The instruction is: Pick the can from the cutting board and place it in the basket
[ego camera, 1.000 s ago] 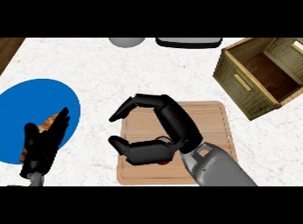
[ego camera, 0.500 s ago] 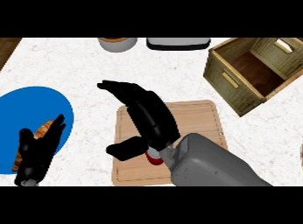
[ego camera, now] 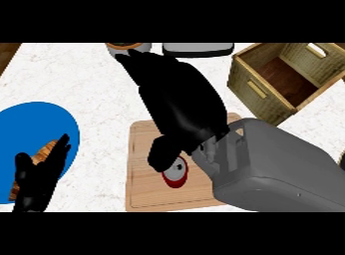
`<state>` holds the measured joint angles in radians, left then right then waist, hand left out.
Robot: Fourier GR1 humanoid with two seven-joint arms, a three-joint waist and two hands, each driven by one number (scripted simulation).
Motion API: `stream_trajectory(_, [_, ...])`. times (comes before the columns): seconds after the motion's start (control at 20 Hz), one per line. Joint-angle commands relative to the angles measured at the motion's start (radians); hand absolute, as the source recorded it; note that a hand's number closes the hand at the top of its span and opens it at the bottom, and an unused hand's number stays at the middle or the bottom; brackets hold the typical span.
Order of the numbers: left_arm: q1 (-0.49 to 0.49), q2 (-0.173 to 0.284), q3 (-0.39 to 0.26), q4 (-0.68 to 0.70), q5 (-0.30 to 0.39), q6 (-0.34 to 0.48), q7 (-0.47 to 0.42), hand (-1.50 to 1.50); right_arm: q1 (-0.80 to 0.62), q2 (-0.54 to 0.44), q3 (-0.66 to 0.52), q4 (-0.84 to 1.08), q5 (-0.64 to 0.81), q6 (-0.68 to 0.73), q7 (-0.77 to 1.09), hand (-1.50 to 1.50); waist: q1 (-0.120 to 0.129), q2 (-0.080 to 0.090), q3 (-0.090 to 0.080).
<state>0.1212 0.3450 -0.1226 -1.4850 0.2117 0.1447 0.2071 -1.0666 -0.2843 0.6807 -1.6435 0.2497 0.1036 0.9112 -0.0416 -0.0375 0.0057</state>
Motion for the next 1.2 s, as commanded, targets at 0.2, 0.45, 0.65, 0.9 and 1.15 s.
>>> stream_trajectory(0.2, [0.047, -0.019, -0.017, 0.05, -0.001, -0.001, 0.032, 0.0, -0.13, -0.084, -0.09, -0.061, -0.355, 0.371, 0.292, -1.5, 0.003, 0.018, -0.009])
stream_trajectory(0.45, [0.035, 0.009, 0.006, 0.051, 0.016, -0.027, 0.057, 0.0, -0.133, -0.194, -0.065, -0.102, -0.496, 0.432, 0.329, -1.5, -0.001, 0.021, -0.008])
stream_trajectory(0.65, [0.05, -0.011, -0.01, 0.013, 0.003, -0.01, 0.06, 0.0, -0.187, -0.252, -0.112, -0.128, -0.609, 0.411, 0.363, -1.5, 0.018, 0.023, -0.008])
stream_trajectory(0.9, [0.042, -0.022, -0.016, 0.035, -0.004, -0.016, 0.063, 0.0, -0.139, -0.274, -0.063, -0.199, -0.63, 0.313, 0.385, -1.5, 0.017, 0.026, -0.007])
stream_trajectory(1.15, [0.069, -0.023, -0.009, 0.061, -0.012, -0.035, 0.017, 0.0, -0.059, -0.288, -0.034, -0.246, -0.573, 0.249, 0.34, -1.5, 0.026, 0.03, -0.006])
